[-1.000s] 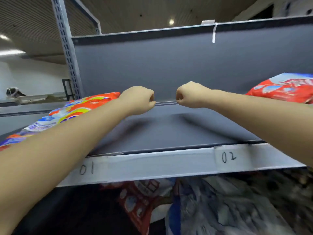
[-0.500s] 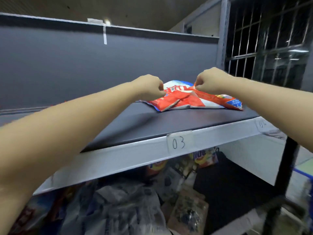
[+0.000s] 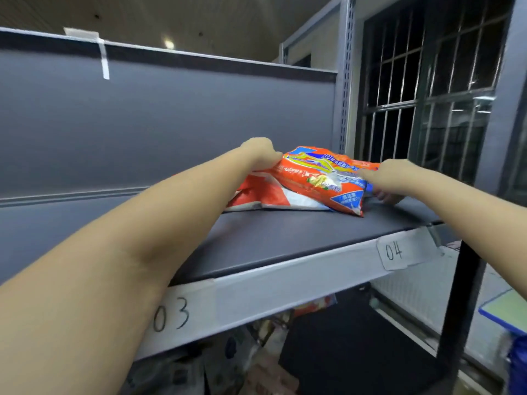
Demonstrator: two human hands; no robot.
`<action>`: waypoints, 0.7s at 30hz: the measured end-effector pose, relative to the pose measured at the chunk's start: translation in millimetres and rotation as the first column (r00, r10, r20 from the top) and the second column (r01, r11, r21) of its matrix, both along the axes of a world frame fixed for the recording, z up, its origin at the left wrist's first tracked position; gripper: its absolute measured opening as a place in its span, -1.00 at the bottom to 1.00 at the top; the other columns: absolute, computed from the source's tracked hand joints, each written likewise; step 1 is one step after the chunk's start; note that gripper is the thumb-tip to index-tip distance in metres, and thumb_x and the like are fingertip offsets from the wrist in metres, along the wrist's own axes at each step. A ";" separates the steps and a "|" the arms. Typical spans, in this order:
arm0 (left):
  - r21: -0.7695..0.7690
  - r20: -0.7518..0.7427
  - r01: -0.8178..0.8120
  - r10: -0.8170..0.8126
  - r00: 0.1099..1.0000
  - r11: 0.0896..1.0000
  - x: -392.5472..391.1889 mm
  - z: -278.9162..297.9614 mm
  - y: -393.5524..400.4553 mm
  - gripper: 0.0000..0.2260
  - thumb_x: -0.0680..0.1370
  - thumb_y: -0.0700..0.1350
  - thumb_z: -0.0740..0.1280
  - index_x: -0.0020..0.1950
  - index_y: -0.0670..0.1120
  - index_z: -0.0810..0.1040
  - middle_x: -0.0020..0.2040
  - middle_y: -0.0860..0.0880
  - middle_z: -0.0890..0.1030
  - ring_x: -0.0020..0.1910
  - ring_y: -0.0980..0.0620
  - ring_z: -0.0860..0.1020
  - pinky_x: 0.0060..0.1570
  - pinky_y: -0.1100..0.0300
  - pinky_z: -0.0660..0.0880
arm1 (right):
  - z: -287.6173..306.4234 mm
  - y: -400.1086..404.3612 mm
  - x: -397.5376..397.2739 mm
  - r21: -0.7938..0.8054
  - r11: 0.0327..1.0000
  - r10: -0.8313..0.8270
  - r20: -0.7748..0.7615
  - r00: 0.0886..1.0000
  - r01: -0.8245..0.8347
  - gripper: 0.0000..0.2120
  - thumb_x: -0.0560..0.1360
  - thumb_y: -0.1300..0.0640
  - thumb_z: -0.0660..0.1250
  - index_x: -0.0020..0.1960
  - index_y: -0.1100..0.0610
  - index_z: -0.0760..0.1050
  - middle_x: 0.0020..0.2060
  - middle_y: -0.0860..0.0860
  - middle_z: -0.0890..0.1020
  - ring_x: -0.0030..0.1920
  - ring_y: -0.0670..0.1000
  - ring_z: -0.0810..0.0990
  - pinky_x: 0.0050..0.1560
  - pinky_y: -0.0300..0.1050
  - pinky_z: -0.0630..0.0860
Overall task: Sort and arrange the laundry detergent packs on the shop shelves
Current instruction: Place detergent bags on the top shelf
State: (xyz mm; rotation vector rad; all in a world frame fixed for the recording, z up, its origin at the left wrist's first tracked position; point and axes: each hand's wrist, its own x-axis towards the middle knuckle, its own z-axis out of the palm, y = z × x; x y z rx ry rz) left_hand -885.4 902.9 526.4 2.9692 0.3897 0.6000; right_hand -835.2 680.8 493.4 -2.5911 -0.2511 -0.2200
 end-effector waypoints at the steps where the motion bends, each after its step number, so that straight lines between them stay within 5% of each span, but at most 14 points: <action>1: -0.084 -0.019 0.003 -0.005 1.000 0.996 6.3 -0.2 -2.3 -0.69 0.63 0.03 0.12 0.07 -0.19 0.50 0.13 -0.19 0.55 -0.02 -0.15 0.49 -0.25 0.17 0.42 | -3.0 0.6 2.5 0.116 0.993 0.038 -0.075 0.996 -0.029 -0.53 0.60 -0.11 0.12 -0.04 0.32 0.48 -0.35 0.14 0.54 -0.37 0.12 0.54 -0.34 -0.15 0.48; 5: -0.442 -0.052 -0.001 -0.024 0.998 0.897 14.9 1.9 -4.7 -0.63 0.56 0.19 0.21 0.04 -0.11 0.46 -0.05 -0.04 0.47 -0.16 0.00 0.47 -0.39 0.23 0.39 | -12.7 11.4 7.1 0.447 0.888 0.219 -0.203 0.954 -0.108 -0.62 0.55 -0.14 0.23 0.07 0.19 0.48 -0.26 0.11 0.60 -0.41 0.01 0.59 -0.41 -0.23 0.51; 8: -0.617 -0.092 -0.019 -0.047 0.995 0.787 9.8 4.0 -6.9 -0.67 0.50 0.24 0.29 -0.10 -0.03 0.44 -0.18 0.03 0.52 -0.28 0.10 0.50 -0.35 0.28 0.44 | -14.8 16.8 10.7 0.538 0.822 0.310 -0.151 0.938 -0.185 -0.64 0.48 -0.06 0.37 0.15 0.15 0.48 -0.08 0.11 0.67 -0.14 0.08 0.65 -0.06 -0.04 0.60; 12: -0.705 -0.034 0.061 -0.120 0.992 0.707 5.0 0.7 -7.1 -0.69 0.55 0.13 0.28 0.21 0.00 0.41 0.06 -0.02 0.55 -0.13 0.04 0.54 -0.27 0.15 0.49 | -10.9 25.2 3.1 0.652 0.727 0.319 -0.040 0.947 -0.217 -0.71 0.49 0.13 0.38 0.17 0.18 0.46 -0.01 0.10 0.62 -0.19 0.07 0.61 -0.25 -0.14 0.57; 14: -0.750 0.052 0.160 -0.184 0.982 0.642 0.2 0.0 -6.7 -0.68 0.60 0.05 0.23 0.32 0.01 0.35 0.16 -0.05 0.53 -0.07 0.00 0.55 -0.16 0.07 0.51 | -4.5 30.7 -1.5 0.688 0.693 0.254 0.045 0.966 -0.215 -0.68 0.48 0.18 0.40 0.19 0.24 0.48 0.07 0.12 0.61 -0.05 0.12 0.61 -0.04 -0.01 0.58; 17: -0.771 0.243 0.316 -0.204 0.948 0.553 -12.1 2.1 -0.8 -0.73 0.64 -0.06 0.19 0.32 -0.10 0.40 0.17 -0.09 0.58 -0.08 -0.03 0.59 -0.08 0.08 0.56 | 8.3 44.2 -11.6 0.689 0.679 0.171 0.188 0.967 -0.254 -0.69 0.47 0.18 0.39 0.17 0.26 0.52 0.09 0.16 0.60 0.08 0.16 0.59 0.16 0.13 0.52; 21: -0.749 0.344 0.299 -0.039 0.938 0.590 -46.8 10.1 28.9 -0.67 0.63 -0.02 0.21 0.32 -0.16 0.41 0.18 -0.14 0.59 0.07 -0.12 0.61 0.07 -0.04 0.57 | 26.3 77.9 -40.8 0.630 0.694 0.195 0.301 0.934 -0.348 -0.85 0.54 0.17 0.28 0.06 0.20 0.53 -0.03 0.12 0.59 -0.01 0.12 0.56 0.04 0.02 0.52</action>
